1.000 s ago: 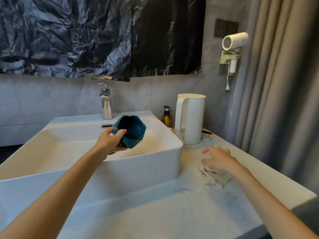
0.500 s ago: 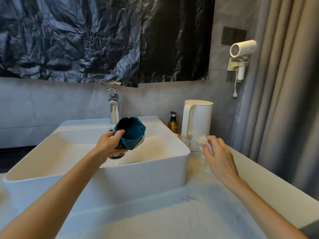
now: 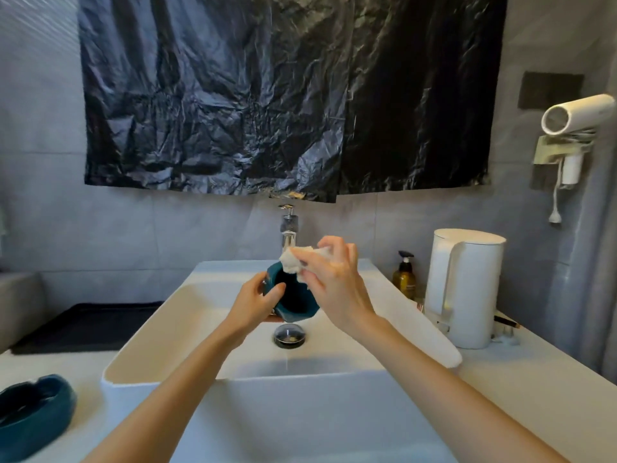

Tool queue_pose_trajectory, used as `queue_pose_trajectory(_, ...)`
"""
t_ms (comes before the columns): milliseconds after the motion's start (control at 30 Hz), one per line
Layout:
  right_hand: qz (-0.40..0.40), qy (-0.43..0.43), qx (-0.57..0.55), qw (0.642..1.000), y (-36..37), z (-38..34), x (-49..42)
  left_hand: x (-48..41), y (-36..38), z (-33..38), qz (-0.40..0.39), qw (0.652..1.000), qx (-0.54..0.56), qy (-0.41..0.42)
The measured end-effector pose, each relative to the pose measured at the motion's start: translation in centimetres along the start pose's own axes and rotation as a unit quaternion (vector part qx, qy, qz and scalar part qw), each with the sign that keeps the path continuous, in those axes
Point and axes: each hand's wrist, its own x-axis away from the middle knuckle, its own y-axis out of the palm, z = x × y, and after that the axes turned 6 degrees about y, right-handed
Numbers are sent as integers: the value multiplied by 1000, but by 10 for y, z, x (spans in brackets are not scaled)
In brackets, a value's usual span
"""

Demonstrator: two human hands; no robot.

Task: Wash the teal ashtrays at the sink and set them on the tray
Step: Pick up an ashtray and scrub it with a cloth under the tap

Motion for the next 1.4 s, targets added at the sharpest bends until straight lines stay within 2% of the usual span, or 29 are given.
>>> queue_pose_trajectory(67, -84, -15, -7, 996, 15, 2, -2, 0, 0, -3, -15, 1000, -7, 18)
queue_pose_trajectory(133, -119, -39, -15, 992, 21, 7, -5, 2, 1, -5, -21, 999, -24, 39)
queue_pose_trajectory(267, -67, -147, 63, 985, 25, 16, -15, 2, 2, -11, -23, 995, -71, 68)
queue_pose_trajectory(333, -43, -161, 92, 982, 32, 22, -15, 2, 3, -13, -23, 994, -83, 64)
queue_pose_trajectory(467, -11, -61, 86, 994, 40, 18, -9, 1, 3, -13, -6, 995, -85, 55)
queue_pose_trajectory(600, -44, 75, 30, 996, 45, 15, -2, 1, 2, -14, 7, 997, -62, 55)
queue_pose_trajectory(700, -39, 197, -60, 978, 48, 7, 0, 1, 0, -14, 24, 997, -44, 61)
queue_pose_trajectory(767, -56, 248, -96, 962, 47, 3, 0, 1, -1, -14, 28, 997, -40, 63)
queue_pose_trajectory(833, -76, 212, -68, 972, 43, 2, 0, 1, -2, -15, 18, 996, -55, 68)
queue_pose_trajectory(933, -71, 53, 13, 996, 36, 8, -3, 2, -1, -17, 2, 995, -72, 75)
queue_pose_trajectory(1067, -71, -118, 80, 987, 30, 19, -14, 0, 0, -19, -15, 993, -88, 75)
queue_pose_trajectory(1133, -54, -145, 83, 985, 30, 22, -17, 0, 0, -18, -17, 993, -88, 78)
queue_pose_trajectory(1200, -16, -94, 40, 995, 32, 17, -19, 0, 2, -15, -8, 996, -51, 78)
queue_pose_trajectory(1267, 25, -7, 8, 1000, 37, 11, -19, 0, 3, -11, 9, 997, -14, 73)
queue_pose_trajectory(1400, 56, 140, -90, 984, 47, -5, -17, 2, 0, -7, 37, 997, 26, 67)
